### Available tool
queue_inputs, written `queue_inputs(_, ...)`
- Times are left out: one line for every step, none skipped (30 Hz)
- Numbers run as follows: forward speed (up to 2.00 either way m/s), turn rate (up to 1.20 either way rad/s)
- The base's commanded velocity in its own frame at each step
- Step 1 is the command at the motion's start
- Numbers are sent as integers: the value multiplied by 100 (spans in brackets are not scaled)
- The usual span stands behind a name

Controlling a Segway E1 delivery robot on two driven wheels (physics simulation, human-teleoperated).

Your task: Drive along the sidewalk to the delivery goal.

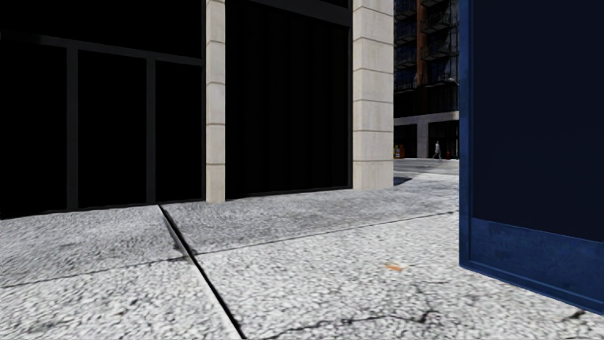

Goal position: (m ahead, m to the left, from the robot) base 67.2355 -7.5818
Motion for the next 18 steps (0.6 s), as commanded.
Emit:
queue_inputs(106, 0)
queue_inputs(106, 0)
queue_inputs(106, 0)
queue_inputs(106, 0)
queue_inputs(106, 0)
queue_inputs(106, 0)
queue_inputs(106, 0)
queue_inputs(106, 0)
queue_inputs(106, 0)
queue_inputs(106, 0)
queue_inputs(106, 0)
queue_inputs(106, 0)
queue_inputs(106, 0)
queue_inputs(106, 0)
queue_inputs(106, 0)
queue_inputs(106, 0)
queue_inputs(110, 0)
queue_inputs(110, 0)
